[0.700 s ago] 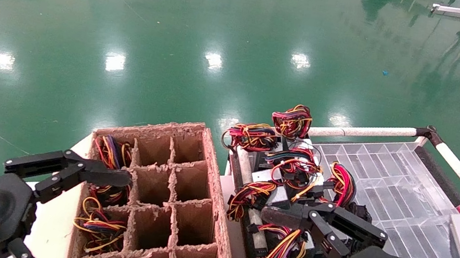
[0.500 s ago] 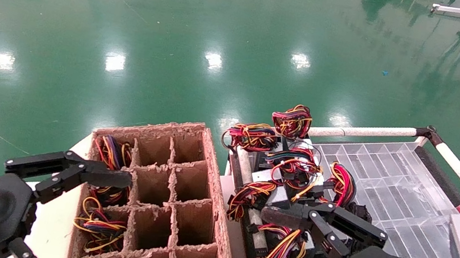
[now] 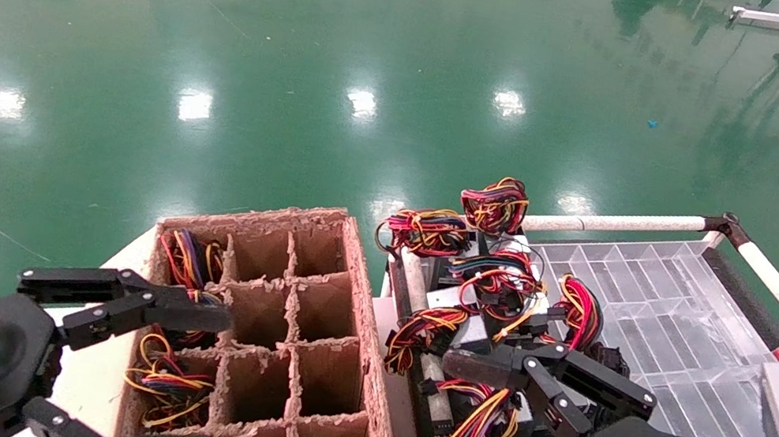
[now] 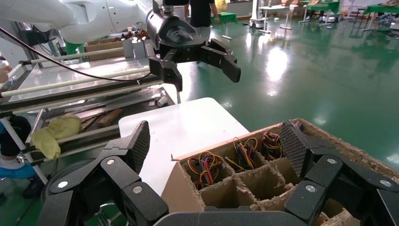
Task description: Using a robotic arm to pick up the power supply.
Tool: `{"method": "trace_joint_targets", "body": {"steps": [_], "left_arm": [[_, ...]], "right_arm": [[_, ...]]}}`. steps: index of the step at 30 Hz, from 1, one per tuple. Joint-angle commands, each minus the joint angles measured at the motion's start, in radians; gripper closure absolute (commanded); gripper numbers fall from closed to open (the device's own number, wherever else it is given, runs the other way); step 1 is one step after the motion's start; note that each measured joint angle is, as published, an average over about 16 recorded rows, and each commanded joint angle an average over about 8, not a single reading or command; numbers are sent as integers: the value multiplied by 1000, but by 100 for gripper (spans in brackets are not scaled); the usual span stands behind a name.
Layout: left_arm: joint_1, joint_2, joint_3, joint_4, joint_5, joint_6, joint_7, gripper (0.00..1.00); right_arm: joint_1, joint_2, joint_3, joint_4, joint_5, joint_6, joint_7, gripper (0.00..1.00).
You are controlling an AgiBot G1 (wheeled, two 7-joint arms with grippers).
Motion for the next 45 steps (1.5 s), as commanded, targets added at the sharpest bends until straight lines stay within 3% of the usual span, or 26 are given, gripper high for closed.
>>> {"method": "trace_joint_targets", "body": {"steps": [1,13,20,27,34,38,43,45], "left_arm": [[0,0,0,0,0,0,0,100],[0,0,0,0,0,0,0,100],[0,0,0,0,0,0,0,100],[0,0,0,0,0,0,0,100],[0,0,0,0,0,0,0,100],[0,0,0,0,0,0,0,78],[0,0,0,0,0,0,0,26],[0,0,0,0,0,0,0,12]], "right_arm": [[0,0,0,0,0,0,0,0],[0,0,-3,-2,-8,2,0,0],[39,-30,-55,-33,-121,28,8,0],[135,-149,-154,-96,-279,34,18,0],[203,-325,-250,-255,-392,26,-24,0],[233,-427,-286,-357,-431,30,-75,0],[275,-535,-319,-483,-478,48,-150,0],[296,-572,-329,-530,-498,61,-185,0]]}}
